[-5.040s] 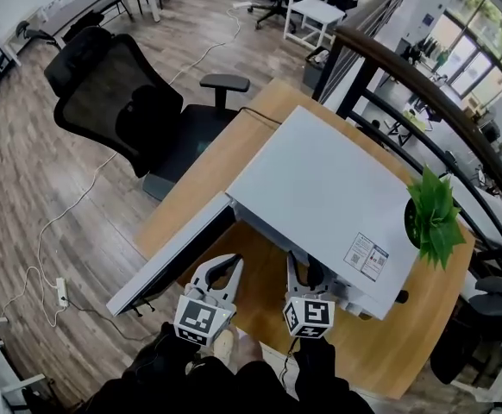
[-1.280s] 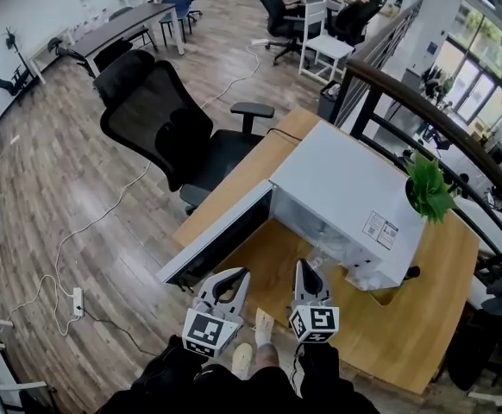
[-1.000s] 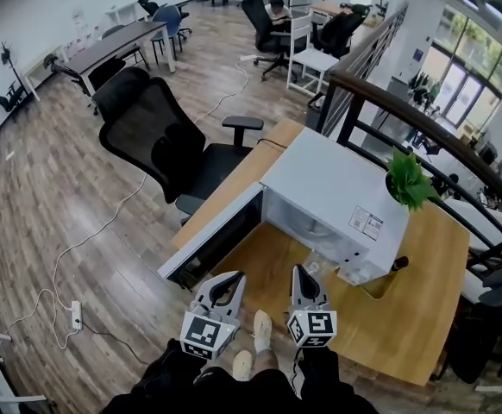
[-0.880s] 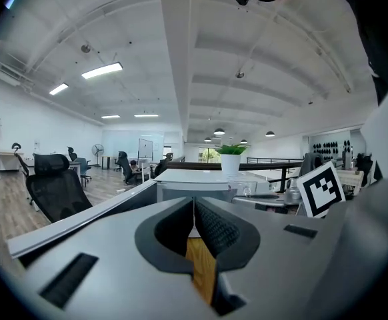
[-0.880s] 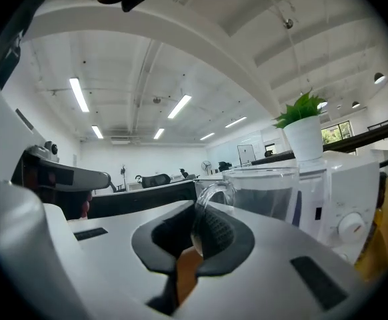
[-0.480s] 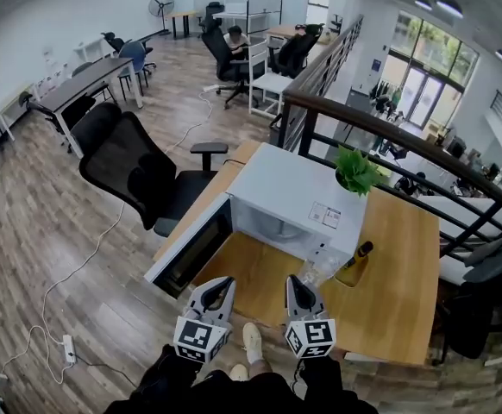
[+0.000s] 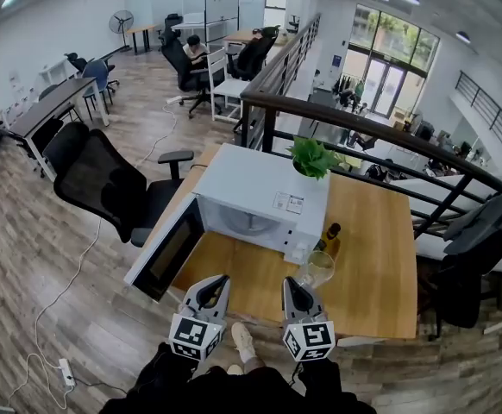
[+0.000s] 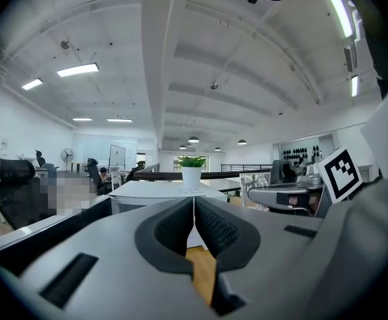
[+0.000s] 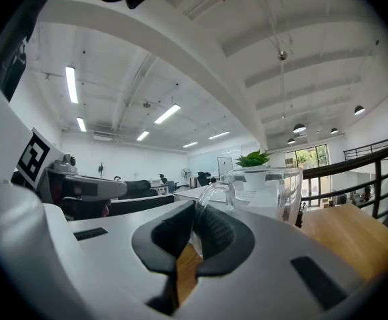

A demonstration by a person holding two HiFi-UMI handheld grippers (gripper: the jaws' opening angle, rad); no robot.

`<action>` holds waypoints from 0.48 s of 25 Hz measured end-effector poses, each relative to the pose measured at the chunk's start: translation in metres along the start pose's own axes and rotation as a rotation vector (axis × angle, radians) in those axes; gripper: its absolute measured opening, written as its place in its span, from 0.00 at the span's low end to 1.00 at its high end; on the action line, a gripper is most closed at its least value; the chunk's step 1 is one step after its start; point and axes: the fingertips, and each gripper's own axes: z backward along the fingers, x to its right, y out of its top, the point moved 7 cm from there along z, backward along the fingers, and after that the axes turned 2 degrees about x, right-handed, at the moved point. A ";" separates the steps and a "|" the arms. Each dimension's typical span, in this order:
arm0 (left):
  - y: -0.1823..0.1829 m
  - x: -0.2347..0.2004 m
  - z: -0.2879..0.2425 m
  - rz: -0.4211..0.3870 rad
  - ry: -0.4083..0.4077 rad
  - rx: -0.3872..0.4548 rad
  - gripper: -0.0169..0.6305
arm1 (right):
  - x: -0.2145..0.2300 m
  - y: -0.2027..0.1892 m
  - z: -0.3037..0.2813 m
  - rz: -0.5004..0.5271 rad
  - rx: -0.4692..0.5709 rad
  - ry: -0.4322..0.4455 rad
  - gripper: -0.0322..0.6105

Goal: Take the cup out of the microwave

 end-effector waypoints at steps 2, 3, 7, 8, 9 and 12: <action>-0.001 0.007 -0.001 -0.003 -0.020 -0.001 0.07 | 0.002 0.000 0.012 0.001 0.001 -0.020 0.08; -0.002 0.011 -0.002 -0.004 -0.029 -0.001 0.07 | 0.003 -0.001 0.017 0.003 0.000 -0.029 0.08; -0.003 0.022 -0.004 -0.010 -0.057 0.003 0.07 | 0.007 -0.002 0.033 0.008 -0.005 -0.057 0.08; -0.003 0.023 -0.003 -0.011 -0.061 0.004 0.07 | 0.007 -0.002 0.035 0.010 -0.008 -0.061 0.08; -0.004 0.025 -0.003 -0.012 -0.064 0.003 0.07 | 0.007 -0.003 0.037 0.013 -0.010 -0.063 0.08; -0.004 0.027 -0.001 -0.016 -0.067 0.001 0.07 | 0.006 -0.003 0.042 0.021 -0.013 -0.065 0.08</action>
